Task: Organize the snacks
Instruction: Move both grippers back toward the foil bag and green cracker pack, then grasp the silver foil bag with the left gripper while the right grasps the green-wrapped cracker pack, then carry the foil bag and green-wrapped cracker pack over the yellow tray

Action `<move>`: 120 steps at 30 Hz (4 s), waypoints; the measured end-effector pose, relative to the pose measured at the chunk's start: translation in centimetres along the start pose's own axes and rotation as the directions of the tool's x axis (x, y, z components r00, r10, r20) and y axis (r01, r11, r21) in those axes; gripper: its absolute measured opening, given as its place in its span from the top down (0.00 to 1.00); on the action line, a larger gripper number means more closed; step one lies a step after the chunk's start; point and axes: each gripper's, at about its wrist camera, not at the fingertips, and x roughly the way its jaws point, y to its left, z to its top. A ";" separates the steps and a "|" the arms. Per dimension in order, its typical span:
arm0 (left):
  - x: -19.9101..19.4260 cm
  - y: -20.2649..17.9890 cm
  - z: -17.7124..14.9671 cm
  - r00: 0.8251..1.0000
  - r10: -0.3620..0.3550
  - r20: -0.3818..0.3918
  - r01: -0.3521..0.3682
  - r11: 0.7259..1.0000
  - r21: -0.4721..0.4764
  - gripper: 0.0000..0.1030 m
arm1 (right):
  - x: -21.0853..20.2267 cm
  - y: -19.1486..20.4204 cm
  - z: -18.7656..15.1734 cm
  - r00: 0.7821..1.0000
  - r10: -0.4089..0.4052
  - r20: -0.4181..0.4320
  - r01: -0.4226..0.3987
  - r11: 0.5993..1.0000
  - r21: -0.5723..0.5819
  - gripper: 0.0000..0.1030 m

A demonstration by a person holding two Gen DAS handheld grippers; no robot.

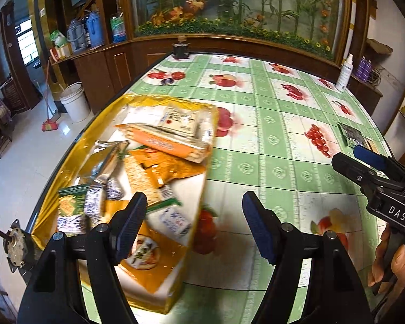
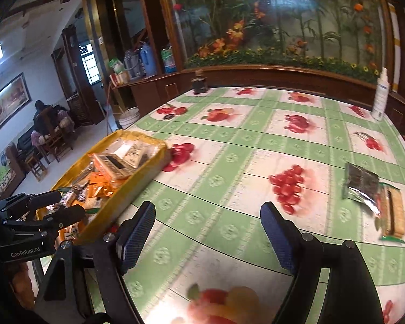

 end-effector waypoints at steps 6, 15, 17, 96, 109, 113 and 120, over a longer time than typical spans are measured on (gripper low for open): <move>0.9 -3.6 0.6 0.999 -0.043 -0.016 0.044 0.998 0.054 0.29 | -2.0 -3.9 -1.2 0.998 -0.070 0.001 0.070 0.997 0.046 0.20; 2.9 -9.8 1.6 0.993 -0.103 -0.054 0.110 0.982 0.151 0.29 | -4.7 -11.3 -3.3 0.981 -0.193 -0.016 0.193 0.969 0.155 0.19; 3.4 -11.1 1.8 0.990 -0.121 -0.067 0.130 0.977 0.167 0.29 | -5.1 -12.9 -3.8 0.976 -0.215 -0.022 0.215 0.959 0.185 0.19; -0.3 0.3 0.3 0.989 0.130 0.072 -0.128 0.991 -0.025 0.44 | -0.3 0.5 0.0 1.000 -0.026 0.011 0.027 0.999 -0.018 0.54; -1.8 4.4 -0.9 0.984 0.154 0.088 -0.146 0.985 -0.092 0.44 | 0.0 6.6 1.1 0.999 0.030 0.011 -0.029 0.992 -0.119 0.54; -2.0 5.7 -1.2 0.982 0.166 0.087 -0.156 0.981 -0.112 0.44 | 0.4 8.0 1.4 0.999 0.048 0.009 -0.046 0.989 -0.139 0.54; -2.1 7.8 -1.6 0.980 0.184 0.078 -0.171 0.974 -0.147 0.44 | 1.7 10.6 1.9 0.997 0.083 -0.005 -0.083 0.980 -0.181 0.54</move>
